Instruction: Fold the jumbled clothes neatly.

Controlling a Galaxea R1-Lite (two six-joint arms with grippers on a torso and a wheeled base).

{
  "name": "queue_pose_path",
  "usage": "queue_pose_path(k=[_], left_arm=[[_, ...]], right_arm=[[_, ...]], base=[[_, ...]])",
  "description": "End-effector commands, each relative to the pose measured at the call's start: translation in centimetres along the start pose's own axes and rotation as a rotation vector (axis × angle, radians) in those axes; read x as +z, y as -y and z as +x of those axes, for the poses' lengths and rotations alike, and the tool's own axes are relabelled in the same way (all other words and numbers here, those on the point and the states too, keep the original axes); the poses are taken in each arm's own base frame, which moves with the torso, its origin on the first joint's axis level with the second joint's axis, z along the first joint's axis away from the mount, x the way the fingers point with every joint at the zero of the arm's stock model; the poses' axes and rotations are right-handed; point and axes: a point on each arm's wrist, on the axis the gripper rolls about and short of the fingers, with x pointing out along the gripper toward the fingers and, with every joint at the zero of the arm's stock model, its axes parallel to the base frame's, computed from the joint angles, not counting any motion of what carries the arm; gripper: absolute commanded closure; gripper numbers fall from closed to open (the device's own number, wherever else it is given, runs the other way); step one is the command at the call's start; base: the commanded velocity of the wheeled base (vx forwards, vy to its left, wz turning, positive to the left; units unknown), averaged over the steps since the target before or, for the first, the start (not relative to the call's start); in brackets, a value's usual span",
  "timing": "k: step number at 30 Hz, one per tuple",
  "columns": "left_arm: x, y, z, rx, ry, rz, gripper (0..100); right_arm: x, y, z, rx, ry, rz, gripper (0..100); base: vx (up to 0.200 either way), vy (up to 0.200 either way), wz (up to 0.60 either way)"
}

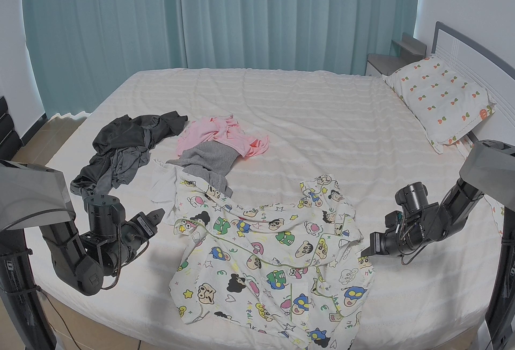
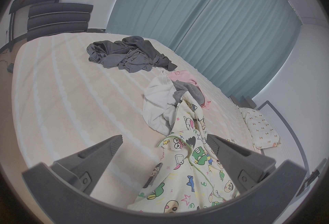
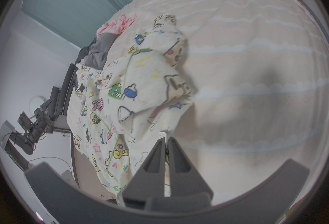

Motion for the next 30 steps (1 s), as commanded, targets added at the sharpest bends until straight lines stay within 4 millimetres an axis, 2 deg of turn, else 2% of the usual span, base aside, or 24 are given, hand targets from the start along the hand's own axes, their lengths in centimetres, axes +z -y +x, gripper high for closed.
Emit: queue_pose_path(k=[1,5,7,17,30], left_arm=[[0.0,0.0,0.0,-0.001,0.001,0.002,0],[0.0,0.0,0.0,0.001,0.0,0.003,0],[0.0,0.0,-0.1,0.0,-0.001,0.003,0],[0.3,0.2,-0.4,-0.008,0.011,0.001,0],[0.4,0.3,-0.9,-0.016,0.014,0.006,0]], right_arm=[[0.4,1.6,-0.7,-0.036,0.029,0.039,100],[1.1,3.8,-1.6,-0.105,0.074,0.077,100],[1.1,3.9,-1.6,-0.107,0.075,0.078,100],[1.8,7.9,-3.7,-0.211,0.142,0.156,100],[2.2,11.5,-5.6,-0.282,0.201,0.219,100]], base=[[0.0,0.0,0.0],[0.0,0.0,0.0],[0.0,0.0,0.0],[0.0,0.0,0.0],[0.0,0.0,0.0]])
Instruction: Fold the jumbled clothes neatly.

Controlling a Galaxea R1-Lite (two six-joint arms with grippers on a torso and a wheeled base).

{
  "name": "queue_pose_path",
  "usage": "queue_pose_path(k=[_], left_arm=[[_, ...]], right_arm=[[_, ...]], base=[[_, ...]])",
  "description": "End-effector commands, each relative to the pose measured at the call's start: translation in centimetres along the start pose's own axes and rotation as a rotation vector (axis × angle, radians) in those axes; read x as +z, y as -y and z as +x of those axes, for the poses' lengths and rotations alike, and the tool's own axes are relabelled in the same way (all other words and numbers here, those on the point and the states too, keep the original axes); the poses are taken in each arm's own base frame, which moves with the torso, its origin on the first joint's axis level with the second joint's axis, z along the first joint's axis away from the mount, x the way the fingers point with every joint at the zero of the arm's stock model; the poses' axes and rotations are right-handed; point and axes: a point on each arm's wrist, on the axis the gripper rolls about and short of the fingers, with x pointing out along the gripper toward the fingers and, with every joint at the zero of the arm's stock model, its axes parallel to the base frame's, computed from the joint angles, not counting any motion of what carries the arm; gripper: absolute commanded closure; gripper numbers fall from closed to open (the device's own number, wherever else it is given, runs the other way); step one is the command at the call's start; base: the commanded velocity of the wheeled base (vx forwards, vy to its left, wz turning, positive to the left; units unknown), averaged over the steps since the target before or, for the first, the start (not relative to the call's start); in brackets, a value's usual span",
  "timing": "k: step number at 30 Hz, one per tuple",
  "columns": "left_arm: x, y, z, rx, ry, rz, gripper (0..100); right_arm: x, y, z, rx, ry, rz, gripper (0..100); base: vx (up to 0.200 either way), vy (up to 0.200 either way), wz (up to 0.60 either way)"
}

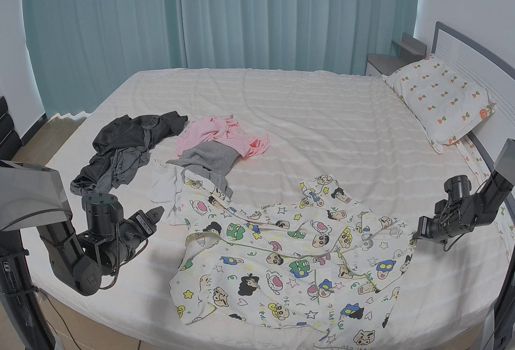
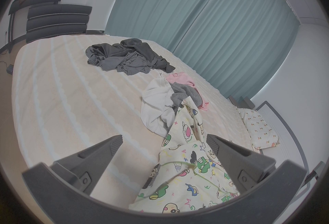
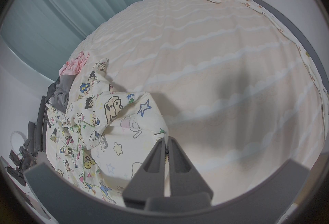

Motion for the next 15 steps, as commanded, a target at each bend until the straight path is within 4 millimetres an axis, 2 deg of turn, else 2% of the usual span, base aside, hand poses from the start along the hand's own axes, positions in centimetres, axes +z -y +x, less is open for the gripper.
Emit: queue_pose_path(k=[1,4,15], left_arm=[[0.1,0.1,-0.4,-0.009,-0.001,0.007,0],[0.0,0.2,-0.5,-0.011,-0.004,0.015,0],[-2.2,1.3,-0.7,-0.05,-0.083,0.084,0]], right_arm=[[0.7,1.3,-0.3,-0.023,0.028,0.027,100],[0.9,1.6,-0.4,-0.026,0.036,0.033,100],[2.2,5.3,-1.4,-0.082,0.093,0.101,100]], base=[[0.0,0.0,0.0],[0.0,0.0,0.0],[0.0,0.0,0.0]])
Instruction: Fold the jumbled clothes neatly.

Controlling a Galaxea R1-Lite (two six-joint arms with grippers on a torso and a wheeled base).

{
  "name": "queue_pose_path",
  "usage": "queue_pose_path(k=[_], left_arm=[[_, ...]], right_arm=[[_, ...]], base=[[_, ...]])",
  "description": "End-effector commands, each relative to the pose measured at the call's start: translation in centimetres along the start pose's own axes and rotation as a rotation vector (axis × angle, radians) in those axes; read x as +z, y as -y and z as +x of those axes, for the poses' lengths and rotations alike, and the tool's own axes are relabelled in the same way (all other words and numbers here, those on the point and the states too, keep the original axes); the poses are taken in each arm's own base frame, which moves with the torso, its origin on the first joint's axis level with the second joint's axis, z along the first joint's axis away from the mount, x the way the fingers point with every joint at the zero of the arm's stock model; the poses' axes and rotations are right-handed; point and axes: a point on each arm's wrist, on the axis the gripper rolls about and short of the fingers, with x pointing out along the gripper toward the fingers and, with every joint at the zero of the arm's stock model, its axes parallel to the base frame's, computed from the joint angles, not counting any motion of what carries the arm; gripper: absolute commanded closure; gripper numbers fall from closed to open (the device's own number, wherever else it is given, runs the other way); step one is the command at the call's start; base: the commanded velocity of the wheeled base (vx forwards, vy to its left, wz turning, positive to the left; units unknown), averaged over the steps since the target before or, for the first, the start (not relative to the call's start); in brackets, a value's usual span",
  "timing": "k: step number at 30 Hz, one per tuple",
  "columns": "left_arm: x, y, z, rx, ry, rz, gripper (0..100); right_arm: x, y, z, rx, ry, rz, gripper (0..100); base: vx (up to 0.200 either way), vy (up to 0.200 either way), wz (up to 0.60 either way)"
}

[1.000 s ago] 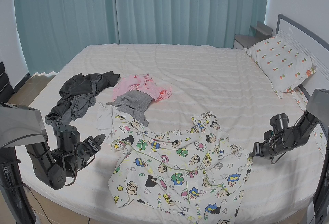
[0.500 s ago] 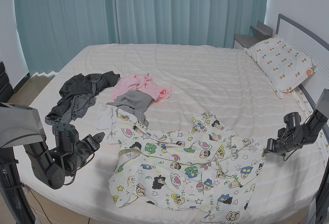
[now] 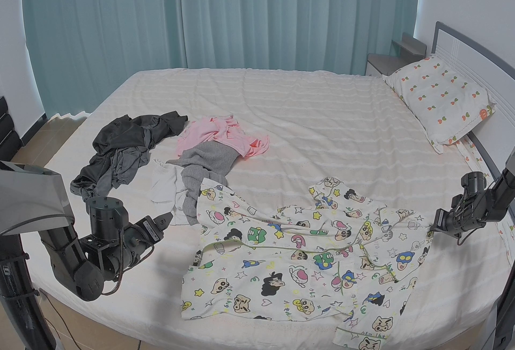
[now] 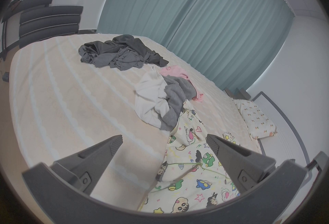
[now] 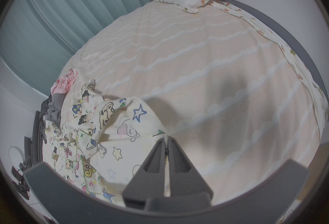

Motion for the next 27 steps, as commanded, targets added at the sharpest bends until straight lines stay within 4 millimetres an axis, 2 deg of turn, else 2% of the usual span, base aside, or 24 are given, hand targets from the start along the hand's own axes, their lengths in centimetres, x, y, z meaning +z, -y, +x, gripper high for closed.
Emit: queue_pose_path(k=[1,4,6,10,11,15,18,19,22,23,27], left_arm=[[-0.8,0.4,0.1,-0.009,-0.025,0.017,0],[-2.4,0.5,0.9,-0.012,-0.085,0.05,0],[-2.6,0.5,1.0,-0.009,-0.09,0.053,0],[-4.2,0.8,1.6,-0.036,-0.158,0.089,0],[-4.4,0.8,1.6,-0.046,-0.174,0.09,0],[-5.0,0.9,1.9,-0.083,-0.222,0.093,0],[-5.0,1.3,3.2,-0.083,-0.228,0.093,0],[-4.6,1.9,4.3,-0.077,-0.233,0.084,0],[-4.0,2.6,5.1,-0.073,-0.238,0.066,0],[-3.2,3.7,6.2,-0.069,-0.236,0.023,0],[-1.7,4.8,7.9,-0.066,-0.21,-0.004,0]], right_arm=[[0.3,1.0,-0.2,-0.016,0.014,0.017,100],[0.6,2.3,-0.4,-0.034,0.024,0.031,100],[0.6,2.4,-0.4,-0.035,0.025,0.034,100],[0.4,3.3,-0.5,-0.049,0.018,0.036,100],[0.4,3.3,-0.4,-0.048,0.017,0.034,0],[0.1,3.0,-0.7,-0.032,0.006,0.03,0],[-0.1,2.3,-1.2,0.0,0.005,0.016,0],[0.1,1.5,-2.1,0.038,0.018,0.011,0],[0.0,0.9,-3.1,0.077,0.025,0.002,0],[-0.5,0.0,-4.5,0.137,0.024,-0.017,0],[-1.5,-1.2,-6.0,0.207,0.015,-0.039,0]], base=[[0.0,0.0,0.0],[0.0,0.0,0.0],[0.0,0.0,0.0],[0.0,0.0,0.0],[0.0,0.0,0.0],[0.0,0.0,0.0],[0.0,0.0,0.0],[0.0,0.0,0.0],[0.0,0.0,0.0],[0.0,0.0,0.0],[0.0,0.0,0.0]])
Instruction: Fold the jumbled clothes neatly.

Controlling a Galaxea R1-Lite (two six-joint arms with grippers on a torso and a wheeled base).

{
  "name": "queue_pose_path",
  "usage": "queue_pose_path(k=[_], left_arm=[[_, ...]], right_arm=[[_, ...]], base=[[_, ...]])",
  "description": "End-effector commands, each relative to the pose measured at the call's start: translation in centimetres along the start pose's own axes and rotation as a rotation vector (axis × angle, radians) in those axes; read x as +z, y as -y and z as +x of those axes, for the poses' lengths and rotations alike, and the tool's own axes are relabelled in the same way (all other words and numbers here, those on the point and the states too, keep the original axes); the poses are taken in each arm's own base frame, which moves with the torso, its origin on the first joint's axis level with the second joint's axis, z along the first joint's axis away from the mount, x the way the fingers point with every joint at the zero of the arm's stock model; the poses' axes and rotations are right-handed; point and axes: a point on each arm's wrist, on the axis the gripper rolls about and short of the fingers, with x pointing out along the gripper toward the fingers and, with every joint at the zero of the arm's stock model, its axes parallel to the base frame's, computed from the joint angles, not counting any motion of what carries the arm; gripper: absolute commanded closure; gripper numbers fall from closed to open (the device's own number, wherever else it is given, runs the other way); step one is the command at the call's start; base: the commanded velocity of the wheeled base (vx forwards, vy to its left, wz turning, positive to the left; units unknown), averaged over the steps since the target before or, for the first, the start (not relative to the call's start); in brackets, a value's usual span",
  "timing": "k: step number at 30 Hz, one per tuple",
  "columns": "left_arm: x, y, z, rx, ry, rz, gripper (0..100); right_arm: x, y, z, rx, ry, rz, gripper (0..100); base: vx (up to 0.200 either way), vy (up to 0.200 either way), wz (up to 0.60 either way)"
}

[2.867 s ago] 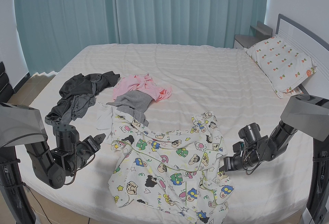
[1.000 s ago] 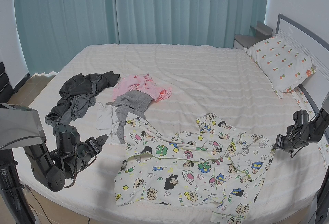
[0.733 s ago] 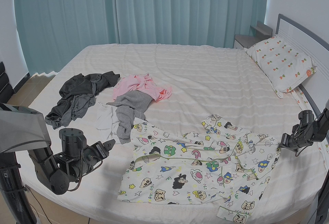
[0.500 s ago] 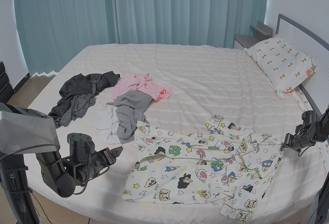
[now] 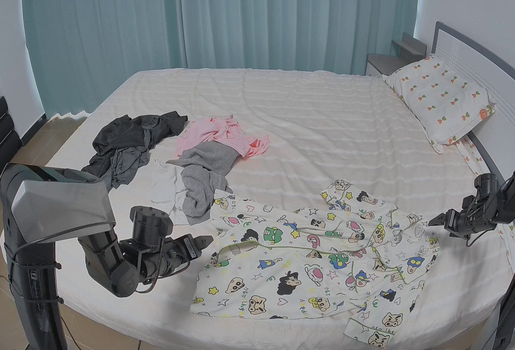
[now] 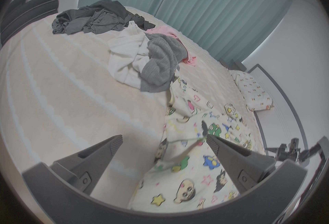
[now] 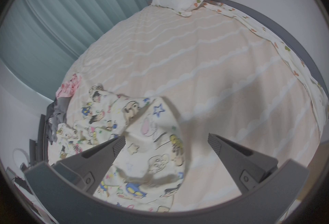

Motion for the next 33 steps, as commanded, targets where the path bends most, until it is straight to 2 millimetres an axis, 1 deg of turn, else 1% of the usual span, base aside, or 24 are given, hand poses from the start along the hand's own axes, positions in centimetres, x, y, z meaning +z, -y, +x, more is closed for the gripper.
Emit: queue_pose_path(k=[1,2,3,4,5,6,9,12,13,16,18,23,24,26,29,31,32,33], left_arm=[[4.1,1.8,2.7,-0.017,0.059,-0.059,0],[4.6,2.0,3.1,-0.02,0.065,-0.059,0],[4.6,2.0,3.1,-0.02,0.065,-0.059,0],[5.6,2.4,4.2,-0.018,0.071,-0.062,0],[5.7,2.4,4.3,-0.017,0.069,-0.062,0],[5.9,2.5,5.2,0.003,0.048,-0.06,0],[5.9,2.6,6.7,0.027,-0.004,-0.057,0],[5.8,2.7,7.0,0.028,-0.037,-0.06,0],[5.5,2.4,7.4,0.027,-0.058,-0.059,0],[5.4,1.6,8.0,0.045,-0.057,-0.057,0],[6.0,0.8,8.6,0.064,-0.039,-0.065,0],[6.8,-0.1,9.3,0.091,0.0,-0.083,0],[7.5,-0.6,9.9,0.121,0.04,-0.093,0],[8.0,-1.1,10.6,0.148,0.078,-0.101,0],[8.2,-1.5,11.3,0.164,0.096,-0.107,0],[8.3,-1.4,11.5,0.161,0.1,-0.107,0],[8.4,-1.5,12.1,0.157,0.109,-0.107,0],[8.4,-1.4,12.2,0.155,0.112,-0.107,0]], right_arm=[[-1.5,-3.8,-4.2,0.139,0.014,-0.056,0],[-1.7,-4.3,-4.5,0.154,0.012,-0.058,0],[-1.7,-4.3,-4.5,0.154,0.012,-0.058,0],[-2.2,-5.3,-5.2,0.185,0.007,-0.05,0],[-2.3,-5.5,-5.3,0.19,0.007,-0.05,0],[-2.8,-6.2,-5.7,0.214,-0.004,-0.043,0],[-3.5,-6.9,-6.1,0.232,-0.021,-0.04,0],[-3.8,-6.9,-6.1,0.234,-0.026,-0.041,0],[-4.1,-6.8,-6.0,0.236,-0.013,-0.046,0],[-4.4,-6.7,-6.0,0.239,0.004,-0.05,0],[-4.8,-6.5,-5.9,0.244,0.024,-0.057,0],[-5.2,-6.4,-6.0,0.248,0.038,-0.062,0],[-5.3,-6.4,-6.0,0.247,0.035,-0.061,0],[-5.4,-6.4,-6.1,0.248,0.034,-0.061,0],[-5.4,-6.4,-6.1,0.248,0.034,-0.061,0],[-5.4,-6.4,-6.1,0.248,0.034,-0.061,0],[-5.4,-6.4,-6.1,0.249,0.036,-0.062,0],[-5.4,-6.4,-6.1,0.249,0.036,-0.062,0]], base=[[0.0,0.0,0.0],[0.0,0.0,0.0],[0.0,0.0,0.0],[0.0,0.0,0.0],[0.0,0.0,0.0],[0.0,0.0,0.0],[0.0,0.0,0.0],[0.0,0.0,0.0],[0.0,0.0,0.0],[0.0,0.0,0.0],[0.0,0.0,0.0],[0.0,0.0,0.0],[0.0,0.0,0.0],[0.0,0.0,0.0],[0.0,0.0,0.0],[0.0,0.0,0.0],[0.0,0.0,0.0],[0.0,0.0,0.0]])
